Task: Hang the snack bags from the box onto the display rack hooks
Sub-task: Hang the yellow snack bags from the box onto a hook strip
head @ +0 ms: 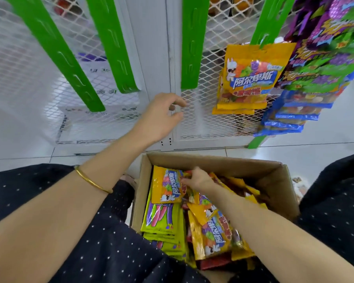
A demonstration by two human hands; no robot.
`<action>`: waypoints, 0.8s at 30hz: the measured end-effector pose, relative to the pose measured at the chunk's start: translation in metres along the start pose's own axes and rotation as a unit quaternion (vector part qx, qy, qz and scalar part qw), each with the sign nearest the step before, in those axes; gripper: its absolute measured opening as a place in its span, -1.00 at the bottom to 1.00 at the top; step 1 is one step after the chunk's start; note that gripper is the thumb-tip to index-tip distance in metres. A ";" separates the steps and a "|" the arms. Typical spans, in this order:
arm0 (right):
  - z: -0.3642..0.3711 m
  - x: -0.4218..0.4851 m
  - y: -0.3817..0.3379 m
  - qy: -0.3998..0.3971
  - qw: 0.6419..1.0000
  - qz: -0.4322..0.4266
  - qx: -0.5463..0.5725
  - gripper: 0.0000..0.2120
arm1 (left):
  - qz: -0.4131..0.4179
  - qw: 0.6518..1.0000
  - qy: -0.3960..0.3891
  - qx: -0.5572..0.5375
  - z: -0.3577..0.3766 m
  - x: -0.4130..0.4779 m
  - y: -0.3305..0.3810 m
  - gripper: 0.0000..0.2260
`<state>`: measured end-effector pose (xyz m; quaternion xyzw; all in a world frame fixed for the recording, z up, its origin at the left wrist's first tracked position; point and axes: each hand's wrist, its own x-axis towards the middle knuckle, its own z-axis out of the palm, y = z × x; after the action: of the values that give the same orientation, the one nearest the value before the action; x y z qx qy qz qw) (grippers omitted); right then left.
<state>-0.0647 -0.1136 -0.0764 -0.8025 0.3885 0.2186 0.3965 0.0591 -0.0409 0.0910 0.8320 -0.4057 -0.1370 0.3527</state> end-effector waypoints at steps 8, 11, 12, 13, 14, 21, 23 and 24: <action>0.035 0.010 -0.005 0.137 0.964 0.180 0.139 -0.42 | -0.029 0.999 0.005 -0.036 -0.011 0.002 -0.011 -0.82; 0.039 0.012 0.001 0.142 0.952 0.171 0.209 -0.59 | -0.029 0.999 0.001 -0.037 -0.011 0.002 -0.012 -0.81; 0.038 0.012 0.003 0.131 0.952 0.165 0.223 -0.64 | -0.031 0.999 0.000 -0.040 -0.011 0.003 -0.011 -0.81; 0.036 0.011 0.005 0.118 0.952 0.158 0.233 -0.68 | -0.033 0.998 -0.002 -0.044 -0.010 0.002 -0.011 -0.81; 0.034 0.009 0.006 0.107 0.952 0.154 0.242 -0.69 | -0.037 0.998 -0.003 -0.048 -0.010 0.002 -0.010 -0.81; 0.037 0.000 0.003 0.043 0.934 0.162 0.314 -0.62 | -0.072 0.993 -0.012 -0.088 -0.005 -0.006 -0.006 -0.81; 0.039 -0.004 0.000 0.018 0.937 0.147 0.316 -0.61 | -0.075 0.994 -0.018 -0.080 -0.005 -0.008 -0.006 -0.81; 0.039 -0.008 -0.001 0.015 0.935 0.137 0.327 -0.63 | -0.077 0.994 -0.022 -0.077 -0.004 -0.009 -0.005 -0.80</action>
<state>-0.0701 -0.0780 -0.0942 -0.5710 0.5503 0.1197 0.5973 0.0585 -0.0295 0.0900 0.8281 -0.3366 -0.2122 0.3950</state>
